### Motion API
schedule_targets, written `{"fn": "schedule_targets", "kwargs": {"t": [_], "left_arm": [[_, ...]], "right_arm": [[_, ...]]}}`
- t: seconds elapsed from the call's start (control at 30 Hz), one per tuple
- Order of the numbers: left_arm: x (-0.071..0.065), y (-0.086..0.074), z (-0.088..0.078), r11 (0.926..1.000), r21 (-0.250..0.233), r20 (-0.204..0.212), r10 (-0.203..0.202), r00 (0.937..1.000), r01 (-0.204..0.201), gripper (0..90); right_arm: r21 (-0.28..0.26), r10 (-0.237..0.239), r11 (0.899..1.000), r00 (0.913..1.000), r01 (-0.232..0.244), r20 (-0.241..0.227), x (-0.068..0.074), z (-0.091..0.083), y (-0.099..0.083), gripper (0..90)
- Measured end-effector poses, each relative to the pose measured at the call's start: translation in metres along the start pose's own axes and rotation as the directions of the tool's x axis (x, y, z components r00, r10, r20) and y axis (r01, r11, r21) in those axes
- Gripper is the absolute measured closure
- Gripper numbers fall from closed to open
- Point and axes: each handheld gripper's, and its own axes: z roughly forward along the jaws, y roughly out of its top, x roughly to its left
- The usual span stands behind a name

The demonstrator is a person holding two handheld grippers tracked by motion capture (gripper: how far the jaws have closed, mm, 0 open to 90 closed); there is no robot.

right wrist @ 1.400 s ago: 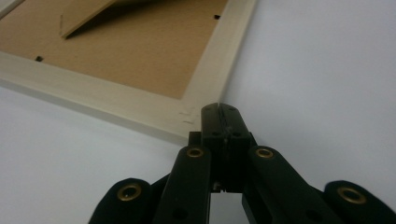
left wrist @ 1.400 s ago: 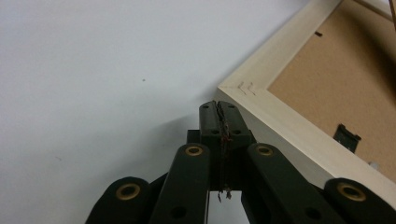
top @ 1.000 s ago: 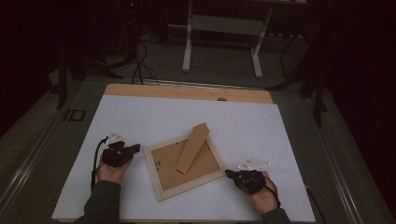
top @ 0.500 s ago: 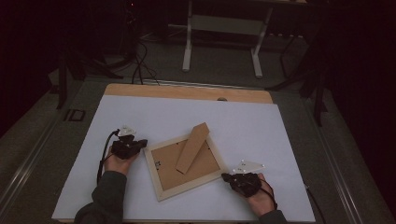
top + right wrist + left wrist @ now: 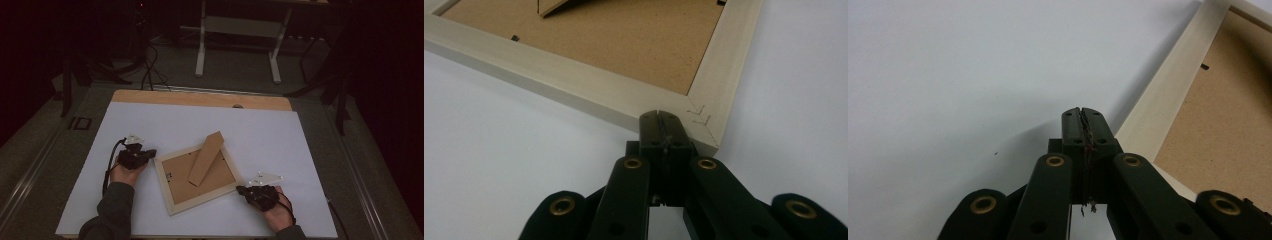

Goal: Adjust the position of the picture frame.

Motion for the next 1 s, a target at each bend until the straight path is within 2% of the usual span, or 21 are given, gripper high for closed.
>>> {"fn": "schedule_targets", "kwargs": {"t": [0.33, 0.53, 1.0], "left_arm": [[0.0, -0.001, 0.0, 1.0, 0.006, 0.001, 0.007, 1.0, -0.007, 90.0], [-0.006, -0.005, -0.003, 0.9994, 0.004, 0.01, 0.033, 0.9994, -0.033, 90.0], [-0.012, -0.007, -0.002, 0.9987, 0.011, 0.025, 0.05, 0.9985, -0.05, 90.0]], "right_arm": [[-0.001, 0.005, 1.0, 0.9999, -0.005, -0.009, 0.003, 0.003, 0.001, 90.0], [0.005, 0.014, 1.0, 0.9998, -0.014, -0.01, 0.005, 0.006, 0.001, 90.0], [-0.003, 0.019, 1.0, 0.9993, -0.019, -0.034, 0.01, 0.01, 0.002, 90.0]]}}
